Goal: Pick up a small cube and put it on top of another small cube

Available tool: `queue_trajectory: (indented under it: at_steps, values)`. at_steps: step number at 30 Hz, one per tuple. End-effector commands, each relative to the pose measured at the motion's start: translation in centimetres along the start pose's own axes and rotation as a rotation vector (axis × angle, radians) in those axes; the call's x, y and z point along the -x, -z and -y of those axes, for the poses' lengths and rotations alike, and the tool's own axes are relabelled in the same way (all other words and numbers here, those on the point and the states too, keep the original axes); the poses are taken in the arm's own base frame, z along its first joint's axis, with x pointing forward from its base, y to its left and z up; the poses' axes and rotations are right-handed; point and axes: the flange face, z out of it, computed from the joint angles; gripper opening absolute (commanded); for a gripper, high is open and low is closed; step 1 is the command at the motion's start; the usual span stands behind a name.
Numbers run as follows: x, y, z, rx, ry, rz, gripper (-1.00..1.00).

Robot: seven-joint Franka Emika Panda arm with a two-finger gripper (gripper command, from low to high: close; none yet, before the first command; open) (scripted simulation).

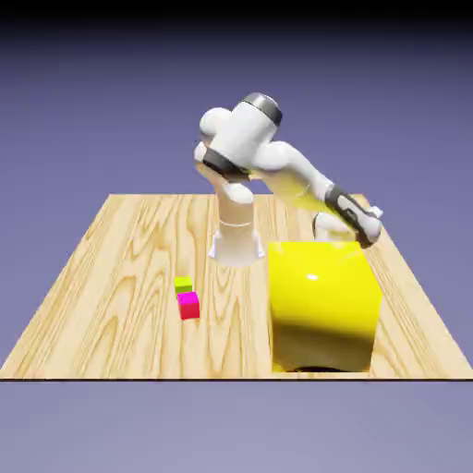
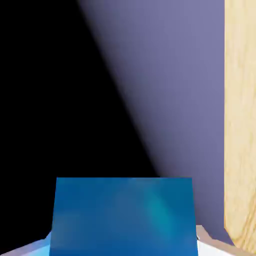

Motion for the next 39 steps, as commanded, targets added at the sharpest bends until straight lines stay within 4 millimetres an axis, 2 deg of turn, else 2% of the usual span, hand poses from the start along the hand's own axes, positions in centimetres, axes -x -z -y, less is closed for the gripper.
queue_trajectory:
  at_steps: [1,5,12,26,34,36,39]
  values:
    - [0.7,-0.2,-1.3,-0.032,-0.029,0.030,-1.00]
    - [4.5,-1.5,-5.7,-0.169,-0.134,0.158,-1.00]
    - [4.9,2.5,-6.8,-0.735,-0.422,0.248,-1.00]
    - [4.8,5.4,-1.4,-1.508,-0.687,0.252,-1.00]
    - [3.5,7.6,0.1,-1.854,-0.920,0.132,-1.00]
    - [3.4,7.6,0.1,-1.869,-0.935,0.123,-1.00]
    - [0.5,8.4,2.3,-1.867,-0.933,0.122,-1.00]
